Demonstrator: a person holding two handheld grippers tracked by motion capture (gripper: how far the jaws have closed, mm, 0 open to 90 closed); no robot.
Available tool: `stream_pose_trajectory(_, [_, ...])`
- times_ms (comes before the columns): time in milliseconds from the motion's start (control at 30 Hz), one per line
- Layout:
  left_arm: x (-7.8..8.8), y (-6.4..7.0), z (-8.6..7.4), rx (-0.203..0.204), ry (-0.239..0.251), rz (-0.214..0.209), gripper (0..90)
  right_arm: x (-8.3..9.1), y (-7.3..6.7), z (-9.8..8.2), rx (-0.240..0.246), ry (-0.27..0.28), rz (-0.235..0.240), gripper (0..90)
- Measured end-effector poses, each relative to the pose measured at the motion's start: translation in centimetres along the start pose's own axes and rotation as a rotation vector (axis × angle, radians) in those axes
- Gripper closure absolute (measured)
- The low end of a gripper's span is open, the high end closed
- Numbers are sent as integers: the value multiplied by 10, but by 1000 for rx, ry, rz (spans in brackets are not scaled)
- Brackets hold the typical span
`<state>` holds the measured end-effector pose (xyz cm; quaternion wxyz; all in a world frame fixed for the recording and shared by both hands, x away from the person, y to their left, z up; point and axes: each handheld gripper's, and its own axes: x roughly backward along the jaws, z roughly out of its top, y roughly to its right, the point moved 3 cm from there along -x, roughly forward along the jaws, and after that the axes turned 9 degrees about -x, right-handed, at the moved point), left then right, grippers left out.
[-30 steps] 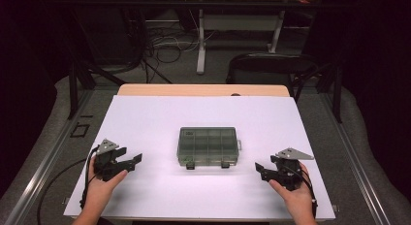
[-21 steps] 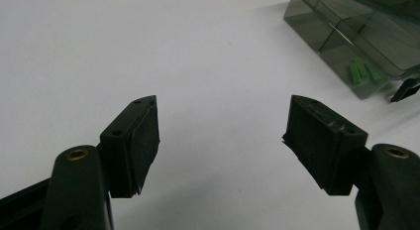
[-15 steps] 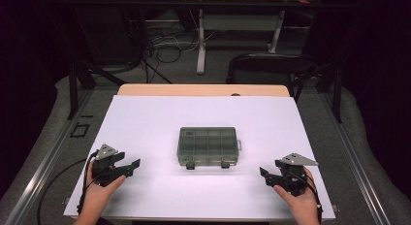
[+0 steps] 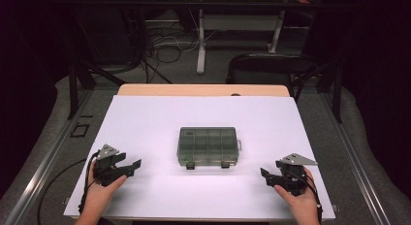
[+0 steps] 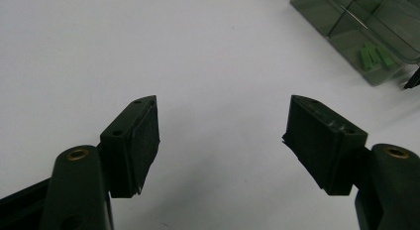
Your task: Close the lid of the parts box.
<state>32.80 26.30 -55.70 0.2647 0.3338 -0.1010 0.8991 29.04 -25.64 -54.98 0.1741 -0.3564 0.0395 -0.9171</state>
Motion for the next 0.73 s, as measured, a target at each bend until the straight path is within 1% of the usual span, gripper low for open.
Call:
stream_pose_trajectory(67, [-1, 0, 0, 4, 1, -2, 294, 0, 1, 0, -1, 1, -4, 326])
stream_pose_trajectory(100, [-1, 0, 0, 4, -1, -3, 293, -2, 1, 0, -3, 19, -2, 326])
stream_pose_trajectory(267, [-1, -1, -1, 10, 1, 3, 293, -2, 3, -1, -10, 13, -8, 327])
stream_pose_trajectory(300, [-1, -1, -1, 10, -2, -1, 293, 0, 3, -1, -8, -6, -10, 327])
stream_pose_trajectory(367, [-1, -2, -1, 12, -2, 0, 293, -1, 3, -1, -9, -3, -9, 327])
stream_pose_trajectory(400, [-1, -2, -1, 14, -2, 0, 293, -2, 3, -1, -15, 17, -7, 327])
stream_pose_trajectory(433, [-1, -2, -1, 17, -3, -5, 293, -3, 3, -1, -16, 24, -7, 327])
stream_pose_trajectory(500, [-2, -2, -1, 17, -3, -5, 293, -2, 3, -1, -10, 12, -5, 327])
stream_pose_trajectory(533, [-2, -2, -1, 18, -2, -4, 293, -1, 3, -1, -10, -2, -2, 326])
stream_pose_trajectory(567, [-2, -3, -1, 18, -3, -5, 293, -2, 3, -1, -10, -1, -2, 326])
stream_pose_trajectory(600, [-2, -3, -1, 17, -3, -4, 293, -3, 3, -1, -16, 12, -2, 327])
stream_pose_trajectory(700, [-2, -3, -1, 19, -4, -1, 293, -4, 4, -1, -11, 15, -1, 326])
stream_pose_trajectory(733, [-3, -3, -1, 25, 0, -1, 293, -3, 4, -1, -16, 14, -3, 327])
